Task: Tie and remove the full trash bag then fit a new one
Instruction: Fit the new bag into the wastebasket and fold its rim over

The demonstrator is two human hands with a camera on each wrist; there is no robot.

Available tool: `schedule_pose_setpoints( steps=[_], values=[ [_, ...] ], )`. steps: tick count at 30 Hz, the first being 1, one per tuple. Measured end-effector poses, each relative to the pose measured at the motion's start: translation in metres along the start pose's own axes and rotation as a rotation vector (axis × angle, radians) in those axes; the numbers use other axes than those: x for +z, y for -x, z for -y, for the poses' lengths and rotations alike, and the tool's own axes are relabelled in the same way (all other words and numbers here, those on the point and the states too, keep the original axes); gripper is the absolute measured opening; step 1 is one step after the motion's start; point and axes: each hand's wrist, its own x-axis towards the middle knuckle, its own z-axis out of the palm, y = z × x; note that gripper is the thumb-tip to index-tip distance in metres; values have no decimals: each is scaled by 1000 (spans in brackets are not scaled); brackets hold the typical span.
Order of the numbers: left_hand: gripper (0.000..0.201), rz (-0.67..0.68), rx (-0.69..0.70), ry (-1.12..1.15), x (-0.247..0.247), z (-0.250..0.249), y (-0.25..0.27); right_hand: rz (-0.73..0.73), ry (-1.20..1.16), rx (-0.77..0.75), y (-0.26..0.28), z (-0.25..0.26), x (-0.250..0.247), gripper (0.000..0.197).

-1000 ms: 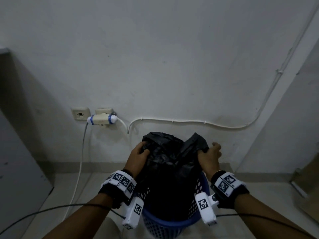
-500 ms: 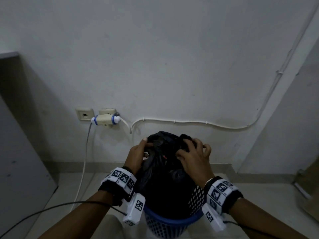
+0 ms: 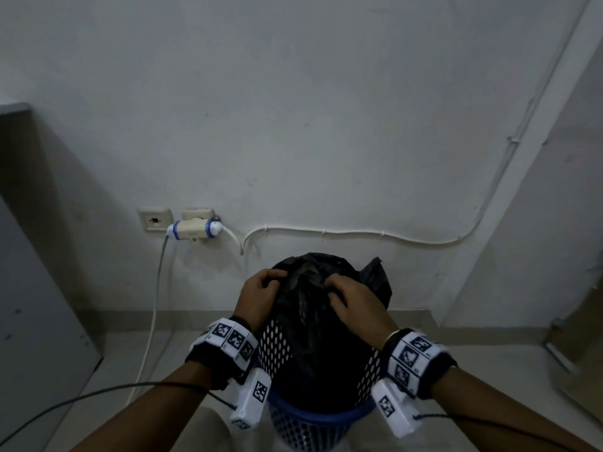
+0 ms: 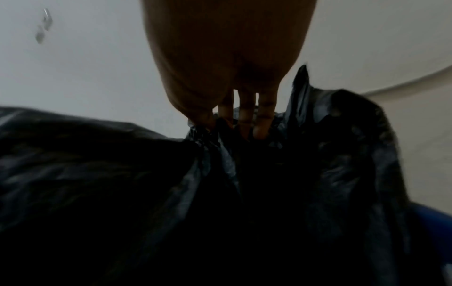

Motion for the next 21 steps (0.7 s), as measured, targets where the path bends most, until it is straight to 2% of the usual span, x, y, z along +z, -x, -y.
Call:
schedule_pose_setpoints(
  steps=[3,5,9,11,12,13,14,16,17,19,21],
  values=[
    [34,-127,67,-160,-19,5,-7,78,68,-10,10,-24,-19,30],
    [40,-184,99,-213,-31,8,-11,215,116,-34,19,-44,-32,28],
    [51,-203,12,-313,-50,22,-21,454,530,-277,37,-86,-52,25],
    [51,-225,-49,-360,-51,22,-18,661,696,-218,42,-85,-62,30],
    [52,-220,-52,-378,-50,21,-15,743,747,-135,42,-81,-64,32],
    [52,-207,-29,-386,-48,23,-12,720,732,-92,41,-73,-65,32],
    [52,-186,-8,-391,-45,23,-9,611,661,-87,38,-64,-64,32],
    [48,-138,63,-397,-40,30,-5,344,354,-93,34,-39,-57,31],
    [45,-128,103,-386,-37,33,-5,284,192,-60,34,-27,-50,30],
    [50,-133,145,-372,-36,40,-7,355,-47,60,38,-5,-29,34],
    [48,-119,156,-398,-41,48,-9,557,-72,126,44,6,-6,48]
  ],
)
